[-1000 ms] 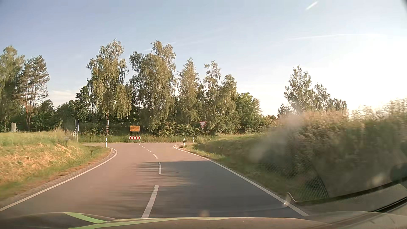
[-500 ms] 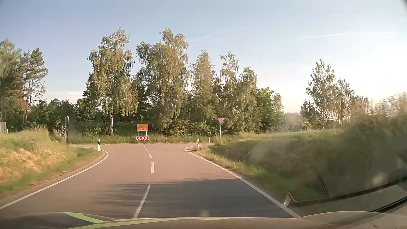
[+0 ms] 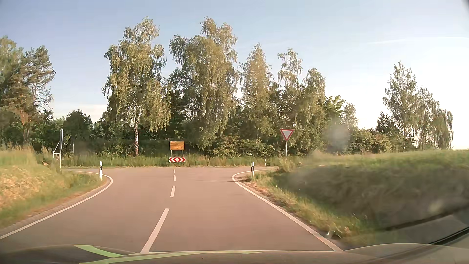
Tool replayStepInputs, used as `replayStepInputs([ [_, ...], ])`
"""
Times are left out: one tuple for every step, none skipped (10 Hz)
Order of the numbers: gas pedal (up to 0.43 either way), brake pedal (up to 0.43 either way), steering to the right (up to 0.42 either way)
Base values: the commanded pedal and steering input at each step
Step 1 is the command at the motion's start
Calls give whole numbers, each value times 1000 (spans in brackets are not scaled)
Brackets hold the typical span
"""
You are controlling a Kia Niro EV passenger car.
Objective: Follow the waypoints while adhering to traffic rules and regulations
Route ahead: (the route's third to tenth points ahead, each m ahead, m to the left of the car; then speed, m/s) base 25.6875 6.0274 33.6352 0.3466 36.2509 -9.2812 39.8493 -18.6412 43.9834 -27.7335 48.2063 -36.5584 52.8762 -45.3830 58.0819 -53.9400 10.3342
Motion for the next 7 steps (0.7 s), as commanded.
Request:
replayStepInputs([
  [0,220,-66],
  [0,220,-66],
  [0,220,-66],
  [0,226,-64],
  [0,226,-58],
  [0,226,-52],
  [0,226,-40],
])
